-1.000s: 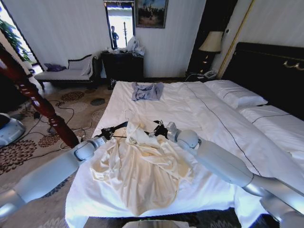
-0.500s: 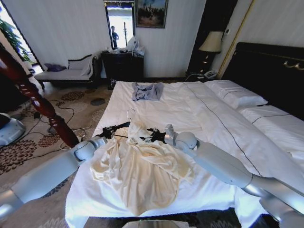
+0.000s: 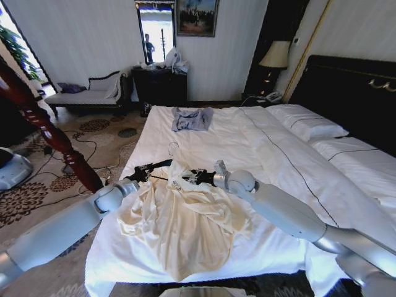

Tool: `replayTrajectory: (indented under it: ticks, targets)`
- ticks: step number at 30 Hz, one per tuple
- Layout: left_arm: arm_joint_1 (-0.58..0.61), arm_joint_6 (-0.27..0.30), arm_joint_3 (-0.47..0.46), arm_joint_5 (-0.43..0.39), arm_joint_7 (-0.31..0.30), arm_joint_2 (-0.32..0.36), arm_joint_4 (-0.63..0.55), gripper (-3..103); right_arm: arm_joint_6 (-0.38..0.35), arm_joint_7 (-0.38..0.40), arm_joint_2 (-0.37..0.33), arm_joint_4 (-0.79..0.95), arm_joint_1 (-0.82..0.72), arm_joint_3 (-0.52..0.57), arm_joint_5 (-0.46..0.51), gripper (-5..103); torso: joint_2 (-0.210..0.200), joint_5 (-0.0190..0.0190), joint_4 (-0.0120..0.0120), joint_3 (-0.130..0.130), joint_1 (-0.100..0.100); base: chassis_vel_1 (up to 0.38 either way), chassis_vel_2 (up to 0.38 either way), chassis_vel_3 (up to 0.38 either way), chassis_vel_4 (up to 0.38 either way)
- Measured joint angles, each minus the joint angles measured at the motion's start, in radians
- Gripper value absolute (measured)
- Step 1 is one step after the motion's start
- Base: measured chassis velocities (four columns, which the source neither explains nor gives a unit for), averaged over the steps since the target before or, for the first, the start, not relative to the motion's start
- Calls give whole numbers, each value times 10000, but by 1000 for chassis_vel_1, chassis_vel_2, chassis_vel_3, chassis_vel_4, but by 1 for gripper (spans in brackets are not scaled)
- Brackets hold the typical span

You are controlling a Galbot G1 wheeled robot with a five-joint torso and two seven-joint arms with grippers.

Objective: Pick up the clothes from the bed and hang them on the clothes hanger.

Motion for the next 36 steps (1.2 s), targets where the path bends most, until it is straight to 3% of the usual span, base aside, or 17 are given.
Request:
replayTrajectory:
  ticks: [2, 5, 15, 17, 19, 23, 25, 26, 27, 29, 31, 32, 36]
  targets:
    - [42, 0, -40, 14, -12, 3, -6, 19, -10, 4, -9, 13, 5, -4, 53, 36, 0, 0, 0, 0, 0, 0, 0, 0, 0]
    - [165, -49, -181, 104, -57, 12, -16, 19, -25, -17, -36, 96, 10, -43, 210, 22, 0, 0, -1, 0, -1, 0, 0, 0, 0]
    - [505, 100, -449, 133, -415, 119, -169, 15, -11, 79, -49, 157, 32, -100, 466, 21, 1, 0, -1, 0, 0, 0, 0, 0, 0]
    - [619, 236, -586, 100, -549, 197, -173, 24, 10, 133, -57, 110, 44, -98, 451, 21, 0, 0, 0, 0, -1, 0, 0, 0, 0]
    - [682, 252, -645, 98, -607, 228, -209, 24, 25, 186, -58, 104, 46, -99, 427, 18, 0, 3, 3, 0, -1, 0, 0, 0, 0]
    - [1098, 309, -1181, 90, -794, 380, -380, 45, 115, 193, -72, 164, 69, -108, 410, 16, 1, 2, -3, 0, -1, 0, 0, 0, 0]
    - [1202, 313, -1325, 83, -816, 417, -415, 45, 123, 194, -85, 178, 73, -107, 411, 16, 1, 0, -3, 0, -1, 0, 0, 0, 0]
    - [1570, 318, -1787, 65, -871, 543, -531, 57, 135, 194, -110, 203, 74, -102, 417, 16, 1, 0, -2, 0, 0, 0, 0, 0, 0]
    - [1869, 319, -2110, 58, -902, 626, -618, 57, 143, 194, -130, 213, 73, -87, 428, 16, 1, 1, -2, 0, 0, 0, 0, 0, 0]
    - [2500, 321, -2739, 20, -972, 774, -817, 68, 149, 210, -164, 238, 60, -35, 495, 16, 1, -2, 2, 0, 0, 0, 0, 0, 0]
    - [2895, 322, -3094, -44, -1026, 881, -976, 68, 153, 232, -181, 261, 41, 5, 561, 16, 1, -1, 2, 0, 0, 0, 0, 0, 0]
    - [3445, 334, -3585, -158, -1091, 1053, -1235, 78, 155, 271, -224, 303, 8, 78, 663, 16, 1, -1, 5, 0, -1, 0, 0, 0, 0]
    - [4043, 352, -4132, -371, -1289, 1375, -1671, 89, 191, 296, -360, 398, -108, 276, 796, 16, 1, 2, 3, 0, -1, 0, 0, 0, 0]
